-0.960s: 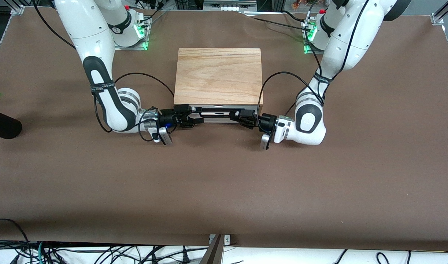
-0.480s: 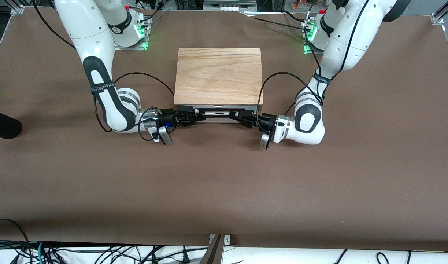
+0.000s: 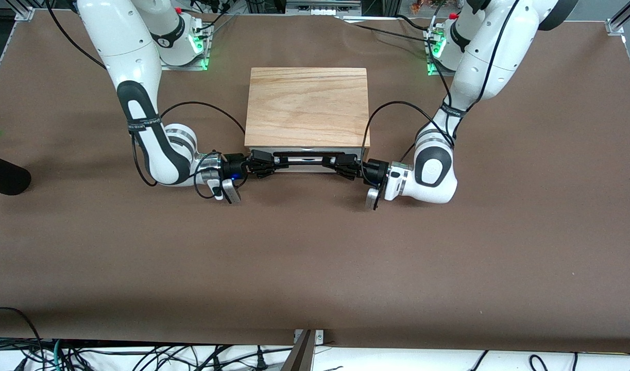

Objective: Pull top drawer with both arms simultaneously
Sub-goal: 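Close the left and right grippers on the black handle ends, then pull the drawer handle outward with both grippers together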

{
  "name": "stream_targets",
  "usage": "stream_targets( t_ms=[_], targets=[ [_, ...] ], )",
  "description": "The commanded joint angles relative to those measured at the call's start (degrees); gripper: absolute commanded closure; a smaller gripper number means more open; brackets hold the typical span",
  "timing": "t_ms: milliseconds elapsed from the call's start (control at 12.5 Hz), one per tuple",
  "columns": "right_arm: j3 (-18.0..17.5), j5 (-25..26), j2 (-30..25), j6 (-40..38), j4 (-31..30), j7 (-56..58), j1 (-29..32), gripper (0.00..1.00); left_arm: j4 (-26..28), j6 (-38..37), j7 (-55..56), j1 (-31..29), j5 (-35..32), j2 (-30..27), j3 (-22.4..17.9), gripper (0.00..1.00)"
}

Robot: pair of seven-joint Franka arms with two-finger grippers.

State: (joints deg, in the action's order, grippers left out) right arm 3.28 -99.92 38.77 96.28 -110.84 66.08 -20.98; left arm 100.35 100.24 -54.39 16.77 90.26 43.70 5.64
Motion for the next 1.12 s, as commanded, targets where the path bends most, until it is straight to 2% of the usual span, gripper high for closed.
stream_targets(
  t_ms=[0,320,800,1040],
  targets=[
    [0.06,-1.07,-0.19,-1.36,-0.08,1.24,1.03,0.98,0.29,-0.39,-0.11,0.19,1.50,-0.63,-0.01,1.00],
    [0.15,-1.42,3.06,-1.01,6.15,0.10,2.79,0.98,-2.52,-0.22,3.13,0.19,1.42,0.51,-0.01,1.00],
    [0.42,-1.24,7.28,-0.48,15.90,-6.04,5.60,0.98,-14.72,-0.22,14.03,0.10,0.36,6.48,-0.19,1.00],
    [0.50,-1.07,10.09,-0.39,21.17,-9.21,7.01,0.98,-20.26,-0.22,15.89,0.10,0.27,9.47,-0.45,1.00]
  ],
)
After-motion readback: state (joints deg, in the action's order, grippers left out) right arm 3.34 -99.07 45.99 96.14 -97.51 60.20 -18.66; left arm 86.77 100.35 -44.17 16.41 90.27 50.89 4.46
